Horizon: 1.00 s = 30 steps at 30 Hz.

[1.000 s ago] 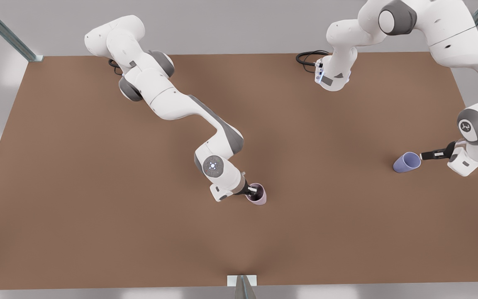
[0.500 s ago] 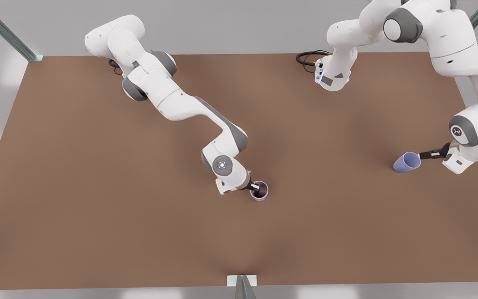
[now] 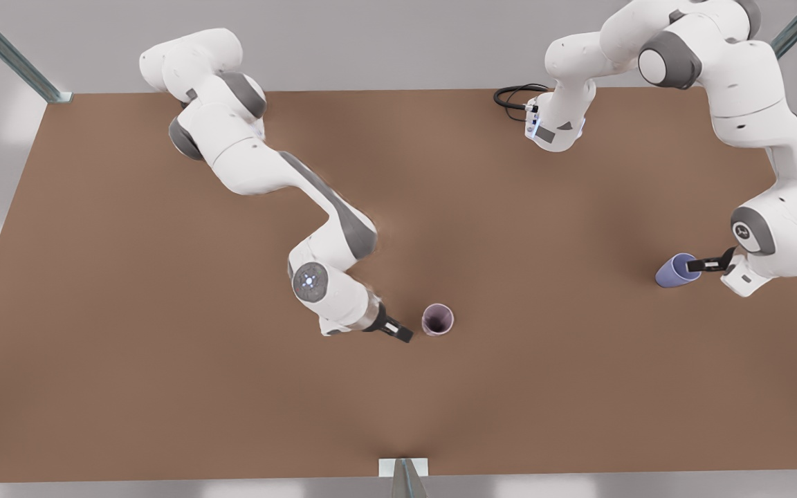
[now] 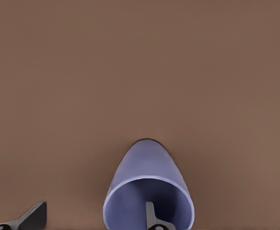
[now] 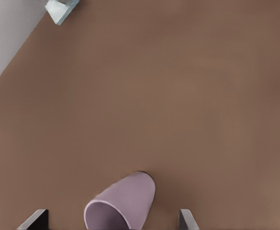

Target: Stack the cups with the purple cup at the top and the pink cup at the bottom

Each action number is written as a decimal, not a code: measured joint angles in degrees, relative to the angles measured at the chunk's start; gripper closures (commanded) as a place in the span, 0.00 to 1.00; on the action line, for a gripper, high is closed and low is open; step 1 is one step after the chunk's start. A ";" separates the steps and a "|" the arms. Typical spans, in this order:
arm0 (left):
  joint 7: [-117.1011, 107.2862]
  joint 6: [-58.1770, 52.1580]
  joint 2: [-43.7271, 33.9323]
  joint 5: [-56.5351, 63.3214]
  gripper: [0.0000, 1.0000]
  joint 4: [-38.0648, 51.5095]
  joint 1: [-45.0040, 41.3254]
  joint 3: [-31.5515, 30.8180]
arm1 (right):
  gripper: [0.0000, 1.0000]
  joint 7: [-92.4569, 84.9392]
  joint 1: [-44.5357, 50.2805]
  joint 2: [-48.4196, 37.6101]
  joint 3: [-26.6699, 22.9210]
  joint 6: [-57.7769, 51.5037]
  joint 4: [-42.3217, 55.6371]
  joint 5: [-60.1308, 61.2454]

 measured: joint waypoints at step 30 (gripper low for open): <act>0.85 1.93 2.30 -1.86 0.79 2.67 -0.08 -1.54 | 0.00 -70.15 -32.18 -32.10 -0.84 -26.76 -20.61 -8.29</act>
